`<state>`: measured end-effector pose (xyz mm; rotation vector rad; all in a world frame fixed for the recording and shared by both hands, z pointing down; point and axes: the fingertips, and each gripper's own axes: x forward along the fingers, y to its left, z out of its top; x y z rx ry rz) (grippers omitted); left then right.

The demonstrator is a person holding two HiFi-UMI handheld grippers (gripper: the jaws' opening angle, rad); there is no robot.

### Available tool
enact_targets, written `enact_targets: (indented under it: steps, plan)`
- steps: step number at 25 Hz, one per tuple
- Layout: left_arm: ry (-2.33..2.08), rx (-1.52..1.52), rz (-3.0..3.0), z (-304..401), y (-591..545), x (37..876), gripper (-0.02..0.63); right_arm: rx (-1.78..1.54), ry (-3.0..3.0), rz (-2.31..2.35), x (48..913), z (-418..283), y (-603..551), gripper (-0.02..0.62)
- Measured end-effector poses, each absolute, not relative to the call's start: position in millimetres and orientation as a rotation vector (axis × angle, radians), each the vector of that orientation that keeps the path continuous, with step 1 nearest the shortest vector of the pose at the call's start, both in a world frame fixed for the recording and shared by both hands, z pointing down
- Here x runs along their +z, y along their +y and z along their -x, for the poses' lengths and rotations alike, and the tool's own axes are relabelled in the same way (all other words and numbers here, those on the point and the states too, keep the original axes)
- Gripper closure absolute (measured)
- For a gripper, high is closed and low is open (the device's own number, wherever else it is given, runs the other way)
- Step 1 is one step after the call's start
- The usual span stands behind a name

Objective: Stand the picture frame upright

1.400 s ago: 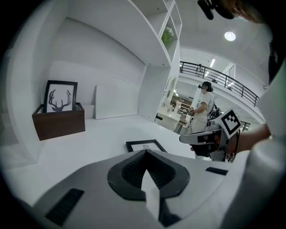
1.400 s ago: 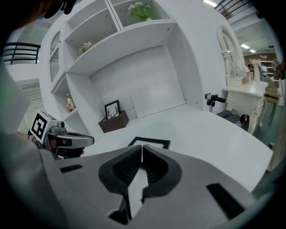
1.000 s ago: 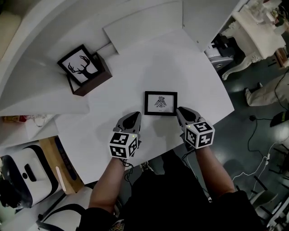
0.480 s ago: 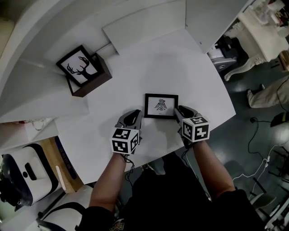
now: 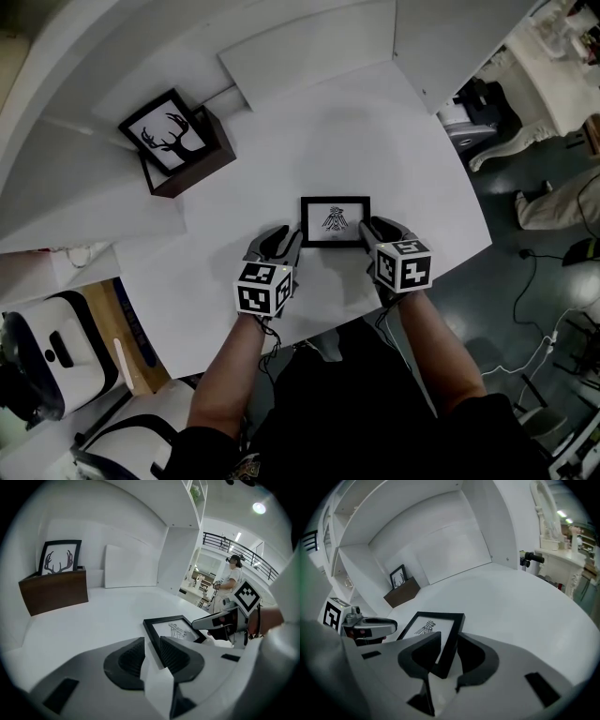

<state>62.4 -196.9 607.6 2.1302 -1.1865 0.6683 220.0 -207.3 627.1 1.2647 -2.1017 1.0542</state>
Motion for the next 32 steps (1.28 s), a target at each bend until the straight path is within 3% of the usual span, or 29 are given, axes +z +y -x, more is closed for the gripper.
enact_targets:
  steps: [32]
  plan:
    - [-1.074, 0.510, -1.994, -88, -196, 620, 0.470, 1.410, -2.066, -1.223, 637, -230, -218, 0.528]
